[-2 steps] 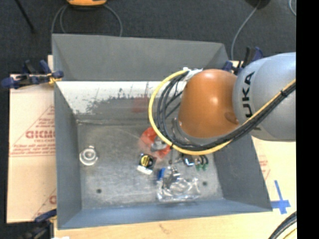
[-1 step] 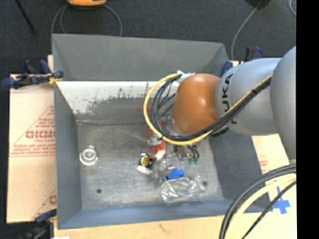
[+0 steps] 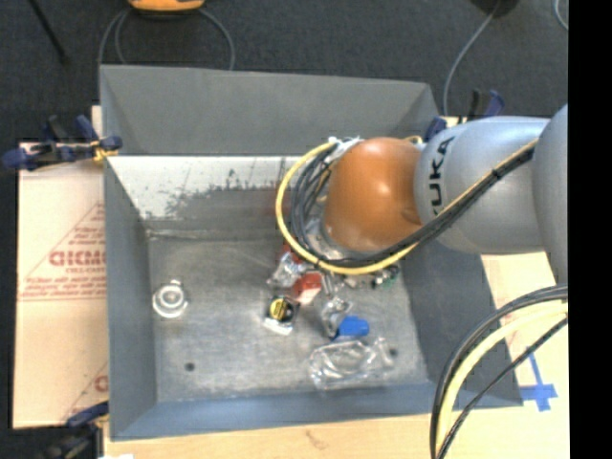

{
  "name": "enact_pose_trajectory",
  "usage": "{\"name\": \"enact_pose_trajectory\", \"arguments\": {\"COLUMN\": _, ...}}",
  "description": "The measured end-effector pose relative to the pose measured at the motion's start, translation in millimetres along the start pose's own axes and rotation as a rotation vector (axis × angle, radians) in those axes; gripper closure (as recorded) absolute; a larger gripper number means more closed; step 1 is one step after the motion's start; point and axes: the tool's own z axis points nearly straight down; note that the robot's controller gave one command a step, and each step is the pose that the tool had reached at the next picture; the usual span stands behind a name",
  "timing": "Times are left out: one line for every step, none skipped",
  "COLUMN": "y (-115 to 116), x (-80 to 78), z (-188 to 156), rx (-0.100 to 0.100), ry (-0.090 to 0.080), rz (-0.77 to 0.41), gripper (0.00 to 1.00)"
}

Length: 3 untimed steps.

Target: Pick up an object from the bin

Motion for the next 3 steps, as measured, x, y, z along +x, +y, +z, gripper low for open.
{"name": "enact_pose_trajectory", "arguments": {"y": -17.5, "x": -6.9, "z": -0.8, "rx": 0.007, "ry": -0.008, "rz": -0.527, "gripper": 0.0}}
{"name": "enact_pose_trajectory", "arguments": {"y": -6.5, "x": -31.5, "z": -0.3, "rx": 0.004, "ry": -0.002, "rz": -0.987, "gripper": 0.0}}
{"name": "enact_pose_trajectory", "arguments": {"y": -5.1, "x": -34.2, "z": -3.3, "rx": 0.003, "ry": -0.007, "rz": -0.985, "gripper": 1.0}}
